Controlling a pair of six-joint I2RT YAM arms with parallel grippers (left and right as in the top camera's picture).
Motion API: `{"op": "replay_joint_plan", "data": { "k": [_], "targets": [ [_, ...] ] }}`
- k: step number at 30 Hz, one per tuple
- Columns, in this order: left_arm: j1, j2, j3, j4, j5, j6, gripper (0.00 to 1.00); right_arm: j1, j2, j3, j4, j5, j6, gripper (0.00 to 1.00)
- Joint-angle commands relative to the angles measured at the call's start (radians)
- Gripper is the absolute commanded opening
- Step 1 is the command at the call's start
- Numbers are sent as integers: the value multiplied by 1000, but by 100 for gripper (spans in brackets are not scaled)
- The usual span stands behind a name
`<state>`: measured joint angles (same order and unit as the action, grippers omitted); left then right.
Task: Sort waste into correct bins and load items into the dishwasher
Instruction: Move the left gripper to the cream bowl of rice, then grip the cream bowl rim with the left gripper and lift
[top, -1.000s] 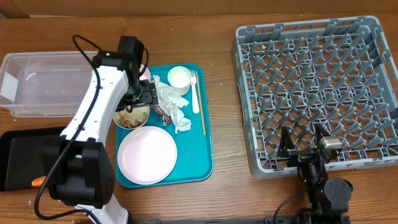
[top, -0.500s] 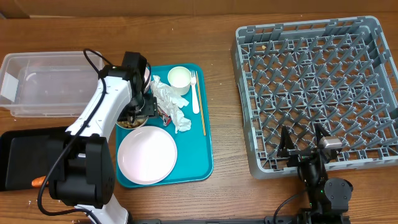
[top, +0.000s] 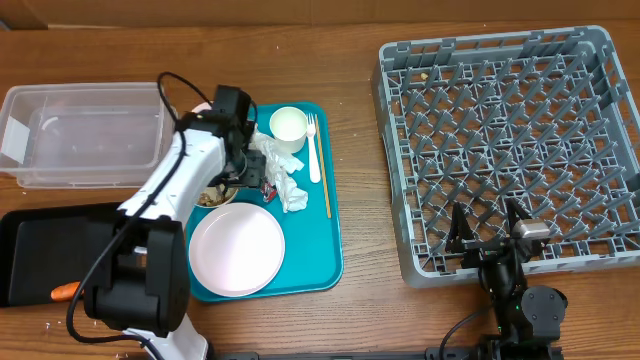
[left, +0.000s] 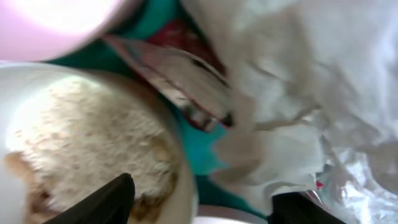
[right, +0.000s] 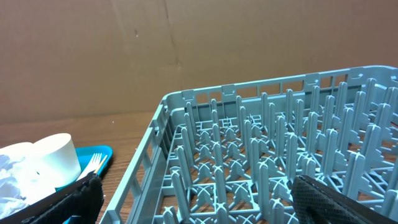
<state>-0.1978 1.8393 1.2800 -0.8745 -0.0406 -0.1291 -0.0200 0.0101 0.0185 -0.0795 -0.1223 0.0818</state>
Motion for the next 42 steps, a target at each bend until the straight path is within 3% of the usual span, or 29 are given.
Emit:
{"op": "replay_joint_plan", "data": {
  "k": [1, 5, 8, 14, 21, 24, 31, 34, 42],
  "targets": [
    [-27, 5, -29, 19, -31, 31, 70, -5, -7, -11, 6, 10, 0, 100],
    [-23, 5, -34, 18, -76, 25, 68, -5, -7, -11, 6, 10, 0, 100],
    [-18, 5, -50, 35, -82, 13, 59, -5, -7, -11, 6, 10, 0, 100],
    [-18, 5, -80, 52, -101, -8, 55, -5, -7, -11, 6, 10, 0, 100],
    [-18, 5, -81, 70, -98, -9, 44, -5, -7, -11, 6, 10, 0, 100],
    [-19, 5, -81, 68, -97, -9, 26, -5, -7, -11, 6, 10, 0, 100],
    [-19, 5, -81, 69, -98, -9, 18, -5, -7, -11, 6, 10, 0, 100],
    [-19, 5, -81, 72, -98, -9, 4, -5, -7, -11, 6, 10, 0, 100],
    [-19, 3, -53, 54, -98, -23, 4, -5, -7, -11, 6, 10, 0, 100]
  ]
}}
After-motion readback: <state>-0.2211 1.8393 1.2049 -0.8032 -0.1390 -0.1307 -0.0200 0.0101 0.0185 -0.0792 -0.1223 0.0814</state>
